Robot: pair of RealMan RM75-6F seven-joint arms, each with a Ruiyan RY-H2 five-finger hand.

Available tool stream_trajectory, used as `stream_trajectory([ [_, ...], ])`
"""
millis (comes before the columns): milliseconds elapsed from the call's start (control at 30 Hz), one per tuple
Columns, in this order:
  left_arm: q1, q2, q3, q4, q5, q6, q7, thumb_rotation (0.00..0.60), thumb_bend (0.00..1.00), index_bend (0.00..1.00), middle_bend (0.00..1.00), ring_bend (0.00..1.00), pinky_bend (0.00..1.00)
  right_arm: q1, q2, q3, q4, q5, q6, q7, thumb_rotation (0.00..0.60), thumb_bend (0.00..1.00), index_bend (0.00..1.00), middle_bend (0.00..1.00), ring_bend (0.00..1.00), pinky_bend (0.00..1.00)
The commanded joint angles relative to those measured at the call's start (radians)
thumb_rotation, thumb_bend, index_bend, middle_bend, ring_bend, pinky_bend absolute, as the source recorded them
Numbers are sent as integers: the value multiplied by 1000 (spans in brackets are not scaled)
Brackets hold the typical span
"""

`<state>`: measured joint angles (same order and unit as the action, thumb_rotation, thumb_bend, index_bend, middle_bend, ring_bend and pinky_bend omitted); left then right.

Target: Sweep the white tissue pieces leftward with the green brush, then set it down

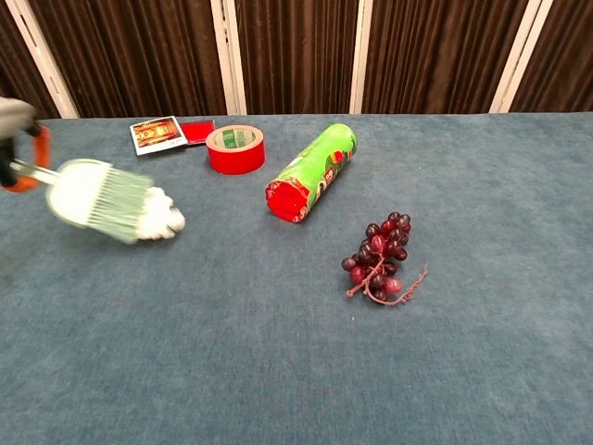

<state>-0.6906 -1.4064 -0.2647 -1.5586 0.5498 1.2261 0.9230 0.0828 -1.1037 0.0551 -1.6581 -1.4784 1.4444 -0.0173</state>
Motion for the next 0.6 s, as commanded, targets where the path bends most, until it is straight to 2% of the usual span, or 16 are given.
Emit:
stream_trajectory([
  [33,71,118,5,-41,39,3,-107,600,696,771,1000,1000,1000,-2,-2,0,-1,-5,7,-5,600,321,0,0,0,2],
  [167,90,172,-29,-105,89,-1,-213,600,697,771,1000,1000,1000,1,-6,1,0,-4,2,-14,600,322,0,0,0,2],
  [300,72,164,-29,-166,149,-5,-235,600,697,771,1000,1000,1000,2,-7,2,-2,-2,0,-17,600,322,0,0,0,2],
  [433,27,98,-14,-204,176,-6,-196,600,697,771,1000,1000,1000,3,-7,3,0,1,-3,-14,600,322,0,0,0,1],
  [600,-38,-33,11,-166,149,-4,-110,600,697,771,1000,1000,1000,1,-5,4,4,8,-5,1,600,321,0,0,0,2],
])
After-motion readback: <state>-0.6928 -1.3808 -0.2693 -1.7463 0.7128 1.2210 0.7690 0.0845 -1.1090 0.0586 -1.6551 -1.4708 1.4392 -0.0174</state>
